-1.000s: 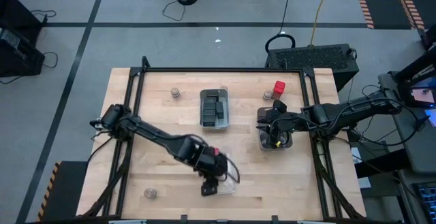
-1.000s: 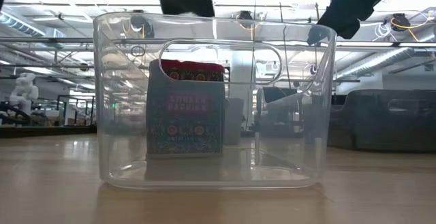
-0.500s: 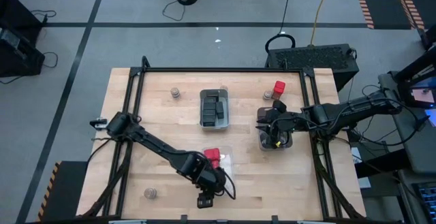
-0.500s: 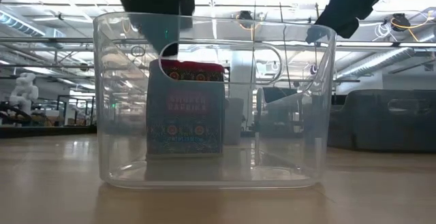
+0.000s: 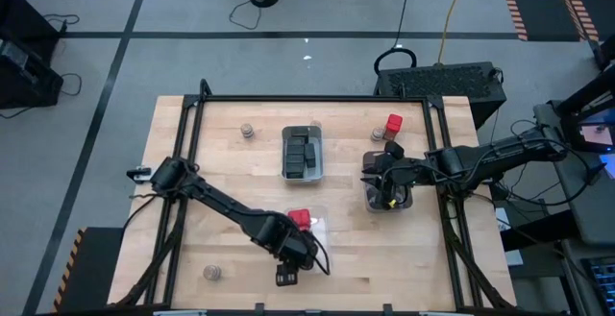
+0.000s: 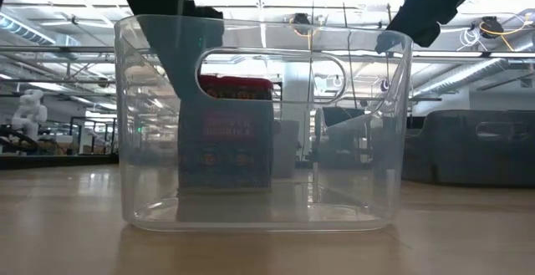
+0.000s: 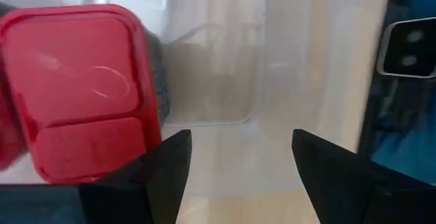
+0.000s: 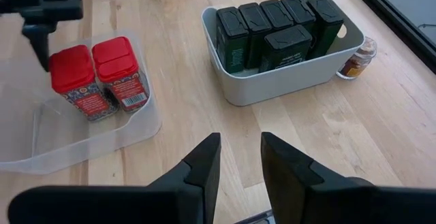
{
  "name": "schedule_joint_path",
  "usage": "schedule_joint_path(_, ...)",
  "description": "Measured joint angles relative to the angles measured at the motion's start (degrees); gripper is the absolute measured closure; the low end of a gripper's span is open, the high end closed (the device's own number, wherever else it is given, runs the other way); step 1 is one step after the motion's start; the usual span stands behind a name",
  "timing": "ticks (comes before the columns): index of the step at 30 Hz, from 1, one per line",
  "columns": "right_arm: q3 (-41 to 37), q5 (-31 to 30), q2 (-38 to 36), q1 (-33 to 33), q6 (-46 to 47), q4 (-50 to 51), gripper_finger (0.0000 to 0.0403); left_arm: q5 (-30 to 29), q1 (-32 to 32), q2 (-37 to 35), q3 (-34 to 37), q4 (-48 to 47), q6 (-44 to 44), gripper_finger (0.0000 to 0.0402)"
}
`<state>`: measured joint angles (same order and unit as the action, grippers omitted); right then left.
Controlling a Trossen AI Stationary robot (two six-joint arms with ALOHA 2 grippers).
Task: Sort spices by type
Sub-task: Put the red spice can into the transparent bin
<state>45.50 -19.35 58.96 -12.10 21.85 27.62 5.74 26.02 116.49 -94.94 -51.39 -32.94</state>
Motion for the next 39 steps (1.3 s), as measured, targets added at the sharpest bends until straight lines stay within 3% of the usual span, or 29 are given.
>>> schedule_joint_path(7, 0.00, 0.00, 0.00, 0.01, 0.00, 0.02, 0.0314, -1.18, -0.82, 0.00, 0.00, -0.62, 0.30, 0.0142)
schedule_joint_path(10, 0.00, 0.00, 0.00, 0.00, -0.01, 0.04, 0.0314, 1.72, -0.76, -0.51, 0.00, -0.29, 0.50, 0.0142)
schedule_joint_path(18, 0.00, 0.00, 0.00, 0.00, -0.02, 0.04, 0.0314, 3.52, -1.20, -8.35, 0.00, 4.56, 0.57, 0.0142)
schedule_joint_path(23, 0.00, -0.95, 0.00, 0.02, 0.30, 0.09, 0.0314, -5.19, -2.89, -15.47, -0.06, 4.42, 0.21, 0.0142)
schedule_joint_path(31, 0.68, -15.18, 0.00, 6.16, 3.55, 0.77, 0.0314, -19.36, -9.09, -23.95, -0.07, -8.92, 1.94, 0.0142)
schedule_joint_path(35, 4.70, -11.77, 0.00, 13.36, -0.69, 0.87, 0.0314, -23.63, -12.04, -28.49, 1.67, -13.59, 3.36, 0.0142)
schedule_joint_path(39, 11.25, -8.59, 0.46, 20.74, -0.94, 3.59, 0.0306, -25.08, -15.03, -34.89, 7.72, -13.49, 3.97, 0.0142)
